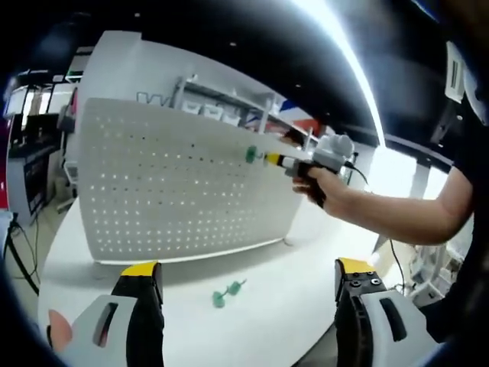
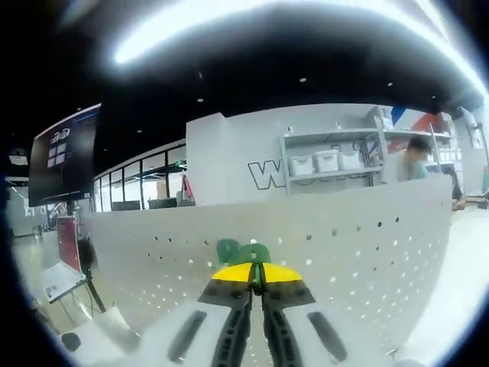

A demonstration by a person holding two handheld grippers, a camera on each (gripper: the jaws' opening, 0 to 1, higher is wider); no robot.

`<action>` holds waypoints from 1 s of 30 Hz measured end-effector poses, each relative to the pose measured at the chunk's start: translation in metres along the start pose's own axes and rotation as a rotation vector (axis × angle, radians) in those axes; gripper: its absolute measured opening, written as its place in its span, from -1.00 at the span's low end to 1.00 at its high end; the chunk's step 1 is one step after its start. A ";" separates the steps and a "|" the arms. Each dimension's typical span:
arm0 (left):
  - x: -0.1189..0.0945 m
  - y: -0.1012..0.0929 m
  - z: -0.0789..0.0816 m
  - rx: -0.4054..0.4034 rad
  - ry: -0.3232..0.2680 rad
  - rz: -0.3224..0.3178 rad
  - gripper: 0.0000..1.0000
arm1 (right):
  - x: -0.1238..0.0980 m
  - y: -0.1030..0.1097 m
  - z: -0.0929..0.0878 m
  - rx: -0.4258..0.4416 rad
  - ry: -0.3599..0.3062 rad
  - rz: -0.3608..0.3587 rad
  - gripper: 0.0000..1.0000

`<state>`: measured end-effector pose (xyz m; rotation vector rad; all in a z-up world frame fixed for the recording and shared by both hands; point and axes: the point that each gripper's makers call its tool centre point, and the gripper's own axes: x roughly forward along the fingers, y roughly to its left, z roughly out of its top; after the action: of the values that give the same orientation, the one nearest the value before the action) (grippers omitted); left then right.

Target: Insert the hook assembly into the mounting plate slot until the hook locks in place.

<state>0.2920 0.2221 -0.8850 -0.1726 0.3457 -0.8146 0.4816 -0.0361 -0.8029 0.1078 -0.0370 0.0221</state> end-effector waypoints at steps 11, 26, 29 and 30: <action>-0.003 0.010 0.001 0.001 0.009 0.019 0.87 | 0.008 -0.012 0.011 0.007 -0.036 -0.026 -0.98; -0.009 0.020 0.001 -0.017 0.009 0.045 0.84 | 0.014 -0.020 0.003 0.008 -0.041 -0.053 -0.98; -0.009 0.020 0.000 -0.018 0.011 0.045 0.83 | 0.016 -0.024 -0.003 0.007 -0.032 -0.061 -0.98; -0.009 0.019 0.000 -0.017 0.013 0.046 0.83 | 0.017 -0.023 -0.002 0.006 -0.041 -0.059 -0.98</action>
<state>0.2997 0.2418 -0.8884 -0.1748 0.3680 -0.7675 0.4988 -0.0588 -0.8068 0.1153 -0.0745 -0.0389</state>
